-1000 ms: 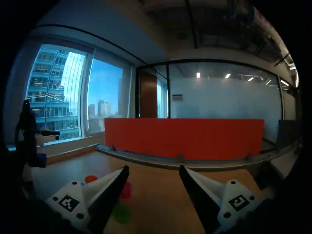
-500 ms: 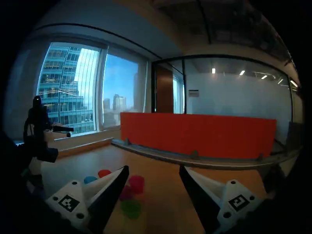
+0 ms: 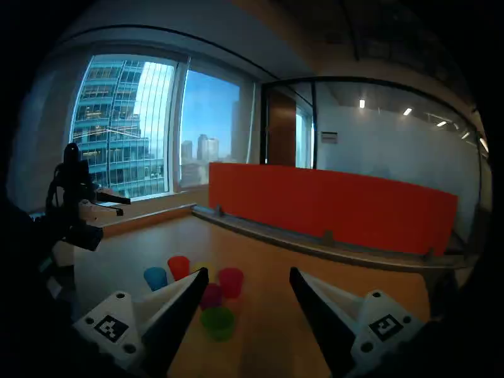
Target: Pour water
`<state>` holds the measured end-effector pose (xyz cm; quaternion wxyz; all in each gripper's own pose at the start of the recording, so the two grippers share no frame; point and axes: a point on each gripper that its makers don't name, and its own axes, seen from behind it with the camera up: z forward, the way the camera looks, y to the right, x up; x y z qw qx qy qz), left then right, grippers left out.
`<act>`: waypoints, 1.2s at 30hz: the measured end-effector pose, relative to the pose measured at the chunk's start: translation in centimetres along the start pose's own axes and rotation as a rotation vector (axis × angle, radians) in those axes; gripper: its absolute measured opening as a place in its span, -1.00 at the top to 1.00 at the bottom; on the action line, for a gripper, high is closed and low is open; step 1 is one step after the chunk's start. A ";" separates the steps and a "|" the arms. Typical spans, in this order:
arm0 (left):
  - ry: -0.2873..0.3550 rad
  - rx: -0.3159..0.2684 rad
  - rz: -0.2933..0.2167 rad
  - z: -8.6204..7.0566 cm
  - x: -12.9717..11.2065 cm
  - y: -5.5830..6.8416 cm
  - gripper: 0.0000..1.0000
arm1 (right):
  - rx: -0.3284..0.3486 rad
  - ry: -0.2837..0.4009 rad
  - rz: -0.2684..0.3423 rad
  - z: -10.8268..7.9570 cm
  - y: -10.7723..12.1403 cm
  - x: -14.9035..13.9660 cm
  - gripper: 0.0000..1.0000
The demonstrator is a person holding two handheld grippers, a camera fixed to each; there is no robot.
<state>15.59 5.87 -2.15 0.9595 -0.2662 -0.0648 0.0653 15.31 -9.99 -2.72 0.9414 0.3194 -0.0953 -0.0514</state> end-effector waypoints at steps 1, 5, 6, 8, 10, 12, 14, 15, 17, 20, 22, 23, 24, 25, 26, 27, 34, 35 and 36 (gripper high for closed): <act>-0.005 -0.005 0.002 0.0 -0.3 0.2 -0.74 | 0.005 -0.006 -0.001 0.1 -0.2 -0.3 -1.00; -0.025 -0.023 0.014 -0.2 -1.6 0.9 -0.74 | 0.022 -0.030 -0.004 0.5 -0.6 -1.2 -1.00; -0.031 -0.027 0.017 -0.2 -2.0 1.0 -0.74 | 0.025 -0.037 -0.005 0.6 -0.7 -1.5 -1.00; -0.045 -0.036 0.022 -0.2 -2.7 1.4 -0.74 | 0.030 -0.050 -0.008 0.8 -0.8 -2.0 -1.00; -0.058 -0.046 0.024 -0.2 -3.5 1.6 -0.74 | 0.035 -0.060 -0.012 1.1 -1.0 -2.5 -1.00; -0.069 -0.054 0.021 -0.2 -4.3 1.8 -0.74 | 0.039 -0.066 -0.015 1.3 -1.2 -2.9 -1.00; -0.081 -0.060 0.013 -0.1 -5.0 1.9 -0.74 | 0.046 -0.074 -0.019 1.5 -1.4 -3.3 -1.00; -0.087 -0.063 0.009 0.0 -5.4 2.0 -0.74 | 0.049 -0.078 -0.021 1.6 -1.5 -3.6 -1.00; -0.099 -0.068 0.002 0.1 -6.2 2.1 -0.74 | 0.052 -0.089 -0.028 1.8 -1.6 -4.1 -1.00; -0.121 -0.073 -0.005 0.3 -7.5 2.2 -0.74 | 0.049 -0.107 -0.036 2.2 -1.6 -5.0 -1.00; -0.137 -0.077 -0.007 0.4 -8.3 2.3 -0.74 | 0.050 -0.120 -0.042 2.4 -1.7 -5.6 -1.00; -0.145 -0.079 -0.008 0.4 -8.7 2.4 -0.74 | 0.051 -0.125 -0.045 2.5 -1.7 -5.9 -1.00; -0.153 -0.081 -0.009 0.4 -9.1 2.4 -0.74 | 0.052 -0.131 -0.048 2.6 -1.8 -6.2 -1.00; -0.163 -0.085 -0.010 0.5 -9.6 2.6 -0.74 | 0.055 -0.136 -0.049 2.8 -1.9 -6.5 -1.00; -0.172 -0.089 -0.011 0.5 -10.1 2.7 -0.74 | 0.057 -0.140 -0.050 2.9 -2.0 -6.8 -1.00; -0.182 -0.093 -0.012 0.5 -10.5 2.8 -0.74 | 0.060 -0.144 -0.050 3.0 -2.0 -7.0 -1.00; -0.244 -0.111 -0.010 0.8 -13.2 3.4 -0.74 | 0.076 -0.156 -0.038 3.8 -2.5 -8.1 -1.00; -0.254 -0.113 -0.010 0.8 -13.6 3.5 -0.74 | 0.078 -0.159 -0.037 4.0 -2.5 -8.3 -1.00; -0.263 -0.116 -0.010 0.8 -13.9 3.6 -0.74 | 0.079 -0.162 -0.036 4.1 -2.5 -8.5 -1.00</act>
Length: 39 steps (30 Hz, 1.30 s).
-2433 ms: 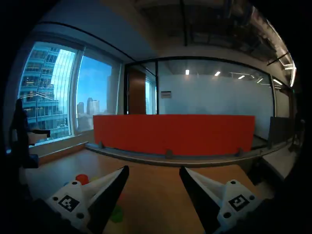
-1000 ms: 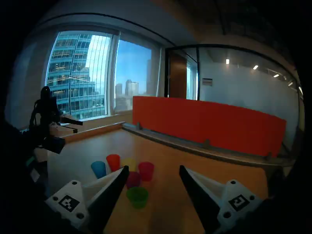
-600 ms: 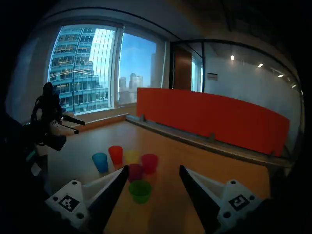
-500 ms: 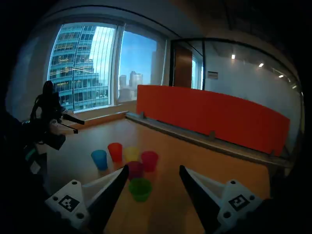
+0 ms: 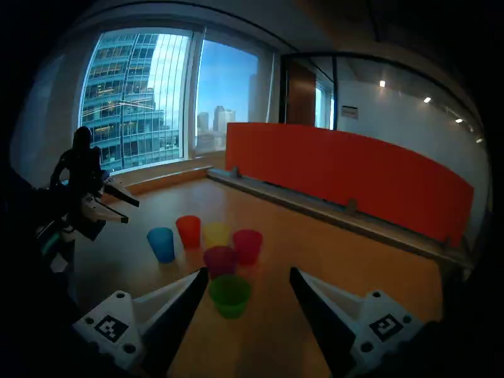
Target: Pour water
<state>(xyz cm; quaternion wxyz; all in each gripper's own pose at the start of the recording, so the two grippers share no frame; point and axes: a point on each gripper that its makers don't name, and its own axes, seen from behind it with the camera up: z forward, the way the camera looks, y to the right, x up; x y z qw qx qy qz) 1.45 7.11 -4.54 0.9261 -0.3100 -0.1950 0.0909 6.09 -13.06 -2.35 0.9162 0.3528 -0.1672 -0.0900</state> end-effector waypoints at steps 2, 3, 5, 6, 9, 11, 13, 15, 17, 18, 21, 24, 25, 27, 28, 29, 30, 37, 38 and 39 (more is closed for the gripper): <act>-0.020 -0.006 -0.002 0.3 -0.7 0.1 -0.74 | 0.003 -0.005 0.001 0.3 0.0 -0.3 -1.00; -0.029 -0.009 -0.004 0.4 -1.1 0.2 -0.74 | 0.004 -0.007 0.002 0.4 0.0 -0.5 -1.00; -0.051 -0.013 -0.010 0.7 -1.8 0.2 -0.75 | 0.007 -0.013 0.002 0.7 0.0 -0.7 -1.00; -0.061 -0.015 -0.013 0.8 -2.2 0.2 -0.75 | 0.009 -0.015 0.002 0.8 0.0 -0.9 -1.00; -0.095 -0.019 -0.023 1.3 -3.2 0.0 -0.75 | 0.012 -0.022 0.003 1.2 0.0 -1.2 -1.00; -0.118 -0.023 -0.029 1.7 -3.8 -0.1 -0.74 | 0.015 -0.027 0.003 1.5 0.0 -1.4 -1.00; -0.140 -0.026 -0.033 2.0 -4.4 -0.3 -0.74 | 0.018 -0.030 0.004 1.7 0.1 -1.5 -1.00; -0.160 -0.028 -0.036 2.4 -4.8 -0.4 -0.74 | 0.020 -0.033 0.005 2.0 0.1 -1.5 -1.00; -0.182 -0.032 -0.040 2.8 -5.3 -0.6 -0.74 | 0.023 -0.038 0.006 2.3 0.1 -1.7 -1.00; -0.193 -0.033 -0.041 3.0 -5.5 -0.7 -0.75 | 0.024 -0.040 0.006 2.4 0.1 -1.8 -1.00; -0.218 -0.035 -0.040 3.7 -6.1 -1.0 -0.74 | 0.027 -0.045 0.007 2.9 0.3 -1.9 -1.00; -0.243 -0.040 -0.034 4.4 -6.8 -1.0 -0.74 | 0.031 -0.050 0.008 3.3 0.3 -2.0 -1.00; -0.252 -0.041 -0.033 4.6 -7.0 -1.0 -0.74 | 0.032 -0.051 0.008 3.4 0.4 -2.1 -1.00; -0.267 -0.045 -0.031 5.0 -7.3 -1.0 -0.74 | 0.035 -0.054 0.009 3.6 0.4 -2.2 -1.00; -0.273 -0.047 -0.031 5.2 -7.5 -1.0 -0.74 | 0.036 -0.056 0.009 3.7 0.4 -2.2 -1.00; -0.278 -0.049 -0.031 5.4 -7.6 -1.0 -0.74 | 0.036 -0.057 0.009 3.8 0.5 -2.3 -1.00; -0.283 -0.052 -0.031 5.6 -7.7 -1.0 -0.74 | 0.037 -0.059 0.009 3.9 0.5 -2.3 -1.00; -0.302 -0.074 -0.041 6.9 -7.7 -0.7 -0.75 | 0.038 -0.066 0.008 4.3 0.8 -2.6 -1.00; -0.305 -0.076 -0.041 7.1 -7.7 -0.7 -0.75 | 0.038 -0.066 0.009 4.4 0.9 -2.6 -1.00; -0.307 -0.079 -0.041 7.3 -7.7 -0.7 -0.75 | 0.038 -0.067 0.009 4.4 0.9 -2.6 -1.00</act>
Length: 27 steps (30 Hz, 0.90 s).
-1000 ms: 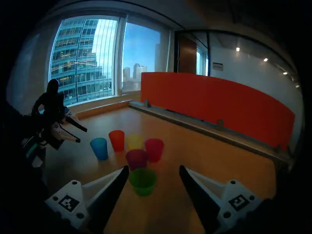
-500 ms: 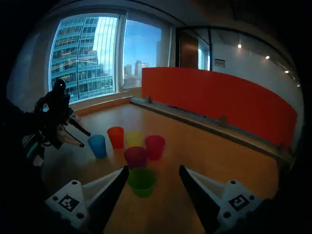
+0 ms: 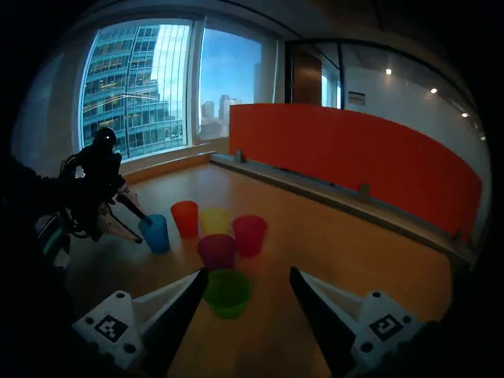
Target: Pour water
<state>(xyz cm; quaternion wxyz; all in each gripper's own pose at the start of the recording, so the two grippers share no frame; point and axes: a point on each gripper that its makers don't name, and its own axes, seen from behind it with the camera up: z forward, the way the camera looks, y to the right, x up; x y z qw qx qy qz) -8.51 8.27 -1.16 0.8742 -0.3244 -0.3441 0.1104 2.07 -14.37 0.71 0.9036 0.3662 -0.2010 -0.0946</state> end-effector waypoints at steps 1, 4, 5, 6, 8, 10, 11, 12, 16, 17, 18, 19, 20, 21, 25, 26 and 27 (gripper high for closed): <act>-0.002 -0.001 0.002 0.2 0.1 0.0 -0.75 | 0.000 -0.001 0.001 0.1 0.0 0.0 -1.00; -0.006 -0.003 0.007 0.7 0.3 0.0 -0.74 | 0.001 -0.004 0.002 0.2 0.1 -0.1 -1.00; -0.007 -0.004 0.009 0.8 0.4 0.0 -0.75 | 0.002 -0.005 0.003 0.3 0.1 -0.2 -1.00; -0.008 -0.006 0.010 1.0 0.4 0.0 -0.75 | 0.002 -0.006 0.003 0.3 0.2 -0.2 -1.00; -0.009 -0.009 0.010 1.3 0.6 0.1 -0.75 | 0.004 -0.009 0.004 0.5 0.2 -0.3 -1.00; -0.010 -0.012 0.010 1.6 0.7 0.1 -0.75 | 0.005 -0.012 0.005 0.6 0.2 -0.5 -1.00; -0.011 -0.013 0.010 1.7 0.7 0.1 -0.74 | 0.006 -0.013 0.006 0.7 0.2 -0.5 -1.00; -0.011 -0.015 0.010 1.8 0.8 0.1 -0.74 | 0.007 -0.014 0.006 0.8 0.2 -0.6 -1.00; -0.011 -0.021 0.012 2.1 1.1 0.2 -0.74 | 0.011 -0.016 0.011 1.1 0.2 -0.6 -1.00; -0.010 -0.022 0.012 2.2 1.2 0.2 -0.74 | 0.012 -0.017 0.012 1.1 0.2 -0.7 -1.00; -0.009 -0.023 0.012 2.3 1.2 0.2 -0.75 | 0.014 -0.017 0.013 1.2 0.2 -0.7 -1.00; -0.008 -0.024 0.012 2.4 1.3 0.2 -0.75 | 0.015 -0.018 0.015 1.3 0.2 -0.8 -1.00; -0.007 -0.024 0.011 2.5 1.4 0.2 -0.75 | 0.016 -0.019 0.016 1.4 0.2 -0.8 -1.00; -0.007 -0.025 0.010 2.5 1.4 0.2 -0.75 | 0.016 -0.020 0.017 1.4 0.2 -0.9 -1.00; -0.002 -0.030 0.003 2.8 1.7 0.2 -0.75 | 0.018 -0.024 0.018 1.7 0.2 -1.1 -1.00; 0.000 -0.030 0.001 2.8 1.8 0.2 -0.75 | 0.018 -0.025 0.019 1.8 0.2 -1.1 -1.00; 0.001 -0.030 -0.002 2.9 1.8 0.2 -0.74 | 0.018 -0.026 0.019 1.8 0.3 -1.1 -1.00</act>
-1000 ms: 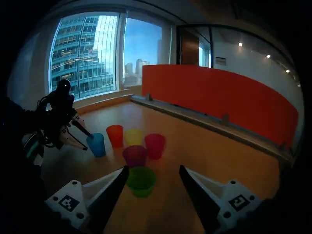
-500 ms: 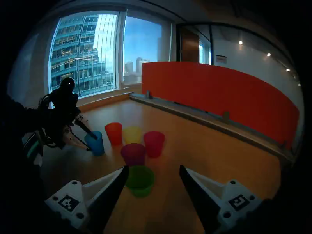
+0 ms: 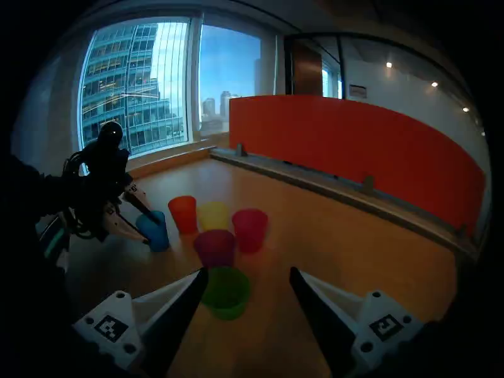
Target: Pour water
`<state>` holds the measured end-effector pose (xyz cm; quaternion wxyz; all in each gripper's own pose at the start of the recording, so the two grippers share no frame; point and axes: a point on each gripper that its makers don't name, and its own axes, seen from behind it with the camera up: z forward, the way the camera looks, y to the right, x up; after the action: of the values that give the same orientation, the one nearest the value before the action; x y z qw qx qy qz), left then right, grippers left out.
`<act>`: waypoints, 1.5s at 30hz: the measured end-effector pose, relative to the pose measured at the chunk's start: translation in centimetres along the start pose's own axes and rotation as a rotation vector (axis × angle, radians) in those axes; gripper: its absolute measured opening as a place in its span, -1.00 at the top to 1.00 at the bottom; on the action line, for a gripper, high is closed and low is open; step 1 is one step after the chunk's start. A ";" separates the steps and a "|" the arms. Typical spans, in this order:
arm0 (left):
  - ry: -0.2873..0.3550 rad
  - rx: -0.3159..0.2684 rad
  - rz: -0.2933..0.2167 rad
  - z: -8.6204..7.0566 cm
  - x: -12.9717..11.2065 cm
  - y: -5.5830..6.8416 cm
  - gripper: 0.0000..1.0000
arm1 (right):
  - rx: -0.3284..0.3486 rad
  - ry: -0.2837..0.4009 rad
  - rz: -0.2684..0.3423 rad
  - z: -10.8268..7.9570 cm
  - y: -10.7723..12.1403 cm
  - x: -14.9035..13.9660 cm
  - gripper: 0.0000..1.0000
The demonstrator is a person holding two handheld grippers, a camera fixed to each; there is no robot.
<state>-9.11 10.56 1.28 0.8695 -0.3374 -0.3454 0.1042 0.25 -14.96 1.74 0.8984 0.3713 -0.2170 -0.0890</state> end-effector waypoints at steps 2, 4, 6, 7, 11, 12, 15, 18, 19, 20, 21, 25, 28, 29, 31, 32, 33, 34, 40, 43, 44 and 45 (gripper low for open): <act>0.005 0.003 -0.004 0.1 0.1 -0.2 -0.74 | 0.000 -0.002 0.000 0.1 0.0 0.0 -1.00; 0.009 0.007 -0.007 0.1 0.2 -0.3 -0.74 | 0.000 -0.003 -0.002 0.2 0.0 -0.1 -1.00; 0.012 0.011 -0.008 0.1 0.3 -0.4 -0.75 | 0.000 -0.004 -0.004 0.2 0.0 -0.1 -1.00; 0.013 0.012 -0.008 0.1 0.3 -0.4 -0.74 | 0.000 -0.005 -0.005 0.2 0.0 -0.1 -1.00; 0.018 0.015 -0.011 0.0 0.4 -0.5 -0.73 | 0.000 -0.009 -0.009 0.3 0.0 -0.3 -1.00; 0.019 0.015 -0.011 0.0 0.4 -0.5 -0.73 | 0.001 -0.010 -0.010 0.3 -0.1 -0.3 -1.00; 0.022 0.011 -0.013 -0.1 0.5 -0.3 -0.72 | 0.003 -0.014 -0.010 0.4 -0.1 -0.5 -1.00; 0.035 0.016 -0.009 -0.2 0.8 -0.4 -0.72 | 0.006 -0.017 -0.009 0.6 -0.3 -0.7 -1.00; 0.041 0.016 -0.007 -0.4 1.0 -0.4 -0.71 | 0.007 -0.019 -0.009 0.6 -0.3 -0.8 -1.00; 0.047 0.016 -0.006 -0.5 1.1 -0.4 -0.71 | 0.008 -0.020 -0.008 0.7 -0.4 -0.9 -1.00; 0.052 0.016 -0.004 -0.6 1.3 -0.4 -0.71 | 0.009 -0.021 -0.008 0.7 -0.4 -1.0 -1.00; 0.075 0.022 -0.004 -1.2 2.0 -0.4 -0.71 | 0.015 -0.030 -0.007 1.1 -0.7 -1.4 -1.00; 0.100 0.027 -0.001 -1.7 2.7 -0.4 -0.71 | 0.020 -0.038 -0.008 1.4 -1.0 -1.8 -1.00; 0.110 0.028 0.000 -1.9 3.0 -0.4 -0.71 | 0.022 -0.042 -0.008 1.5 -1.1 -2.0 -1.00; 0.129 0.028 -0.001 -2.3 3.6 -0.4 -0.71 | 0.026 -0.050 -0.009 1.7 -1.3 -2.3 -1.00; 0.138 0.027 -0.001 -2.5 3.9 -0.3 -0.71 | 0.029 -0.053 -0.010 1.8 -1.4 -2.5 -1.00; 0.148 0.027 -0.002 -2.7 4.1 -0.3 -0.71 | 0.031 -0.057 -0.010 1.9 -1.5 -2.6 -1.00; 0.162 0.030 -0.001 -3.0 4.5 -0.4 -0.71 | 0.034 -0.063 -0.011 2.0 -1.7 -2.9 -1.00; 0.241 0.046 0.014 -4.4 6.5 -0.5 -0.71 | 0.046 -0.091 -0.016 2.5 -2.2 -4.1 -1.00; 0.284 0.056 0.021 -5.0 7.5 -0.6 -0.71 | 0.051 -0.103 -0.020 2.7 -2.4 -4.6 -1.00; 0.298 0.059 0.022 -5.3 7.9 -0.7 -0.71 | 0.052 -0.107 -0.020 2.8 -2.4 -4.7 -1.00; 0.312 0.062 0.024 -5.5 8.2 -0.7 -0.71 | 0.054 -0.111 -0.021 2.8 -2.5 -4.9 -1.00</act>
<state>0.63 10.61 3.16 0.9213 -0.3265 -0.1987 0.0715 -5.39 -16.93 0.18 0.8738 0.3920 -0.2647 -0.1131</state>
